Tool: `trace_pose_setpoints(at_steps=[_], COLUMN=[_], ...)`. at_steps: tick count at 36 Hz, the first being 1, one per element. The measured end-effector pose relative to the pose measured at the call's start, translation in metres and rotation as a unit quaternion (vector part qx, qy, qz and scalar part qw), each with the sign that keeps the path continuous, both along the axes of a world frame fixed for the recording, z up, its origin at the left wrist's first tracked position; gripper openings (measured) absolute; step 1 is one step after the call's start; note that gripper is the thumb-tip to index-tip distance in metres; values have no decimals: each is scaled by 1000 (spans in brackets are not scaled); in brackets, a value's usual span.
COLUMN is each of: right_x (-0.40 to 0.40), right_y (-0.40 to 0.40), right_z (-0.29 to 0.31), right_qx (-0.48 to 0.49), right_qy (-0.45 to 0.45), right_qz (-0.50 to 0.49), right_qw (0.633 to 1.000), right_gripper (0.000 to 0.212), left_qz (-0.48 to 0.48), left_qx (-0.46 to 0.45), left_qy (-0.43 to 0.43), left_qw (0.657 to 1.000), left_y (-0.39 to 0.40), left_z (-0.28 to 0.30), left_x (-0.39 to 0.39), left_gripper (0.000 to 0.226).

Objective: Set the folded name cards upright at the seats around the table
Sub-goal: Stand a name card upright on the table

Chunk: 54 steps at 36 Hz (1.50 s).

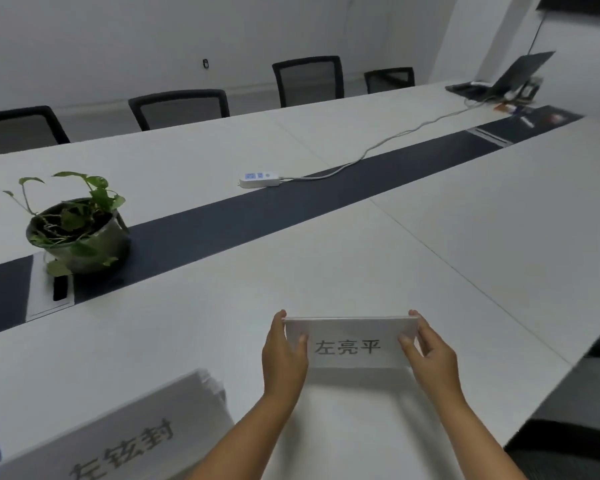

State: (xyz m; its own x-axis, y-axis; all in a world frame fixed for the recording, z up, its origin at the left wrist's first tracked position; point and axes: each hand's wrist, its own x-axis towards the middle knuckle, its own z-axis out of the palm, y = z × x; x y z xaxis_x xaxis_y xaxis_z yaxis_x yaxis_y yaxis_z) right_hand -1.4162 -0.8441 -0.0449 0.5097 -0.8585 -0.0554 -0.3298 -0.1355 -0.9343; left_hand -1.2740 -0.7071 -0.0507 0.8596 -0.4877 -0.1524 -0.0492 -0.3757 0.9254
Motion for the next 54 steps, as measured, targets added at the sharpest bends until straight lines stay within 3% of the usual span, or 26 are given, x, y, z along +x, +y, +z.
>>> trace_pose_setpoints(at_steps=[5,13,21,29,35,46,54], right_x=[8,17,18,42,58,65,64], right_y=[-37,-63,-68,-90,-110,-117,-118], right_z=[-37,-55,-62,-63,-57,-60,-58], right_qx=[35,91,81,75,122,123,102], right_qy=[56,50,1,-11,-37,-43,-58], right_qz=[-5,-20,-50,-31,19,40,20], right_qw=[998,994,995,997,992,991,993], right_gripper=[48,56,44,43,47,57,48], left_qz=[2,3,38,100,129,126,100], left_qx=[52,57,73,14,-24,-26,-34], left_qy=[24,-6,-71,-29,16,41,27], left_qw=[998,998,994,995,991,991,994], left_y=[-37,-54,-46,-49,-50,-52,-53], left_z=[-30,-35,-40,-41,-42,-42,-41], left_x=[7,13,13,26,23,23,30], left_gripper=[51,64,40,21,17,25,18])
